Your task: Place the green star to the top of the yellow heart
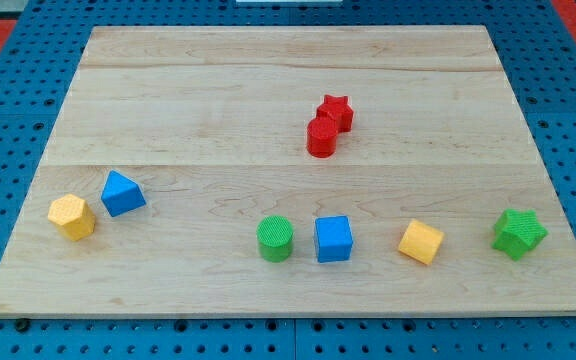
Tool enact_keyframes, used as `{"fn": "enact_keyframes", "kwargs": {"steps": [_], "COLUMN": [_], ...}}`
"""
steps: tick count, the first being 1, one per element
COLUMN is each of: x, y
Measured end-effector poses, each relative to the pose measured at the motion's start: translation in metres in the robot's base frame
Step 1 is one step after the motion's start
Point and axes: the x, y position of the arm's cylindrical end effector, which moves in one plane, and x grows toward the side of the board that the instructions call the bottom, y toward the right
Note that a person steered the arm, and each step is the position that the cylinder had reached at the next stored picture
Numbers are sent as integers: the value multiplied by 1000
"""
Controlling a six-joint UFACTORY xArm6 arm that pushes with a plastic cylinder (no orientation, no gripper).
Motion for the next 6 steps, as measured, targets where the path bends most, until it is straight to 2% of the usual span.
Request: {"fn": "enact_keyframes", "kwargs": {"steps": [1, 2, 3, 4, 5, 6], "x": [32, 0, -15, -20, -39, -25], "y": [-47, -68, -88, -147, -175, -183]}}
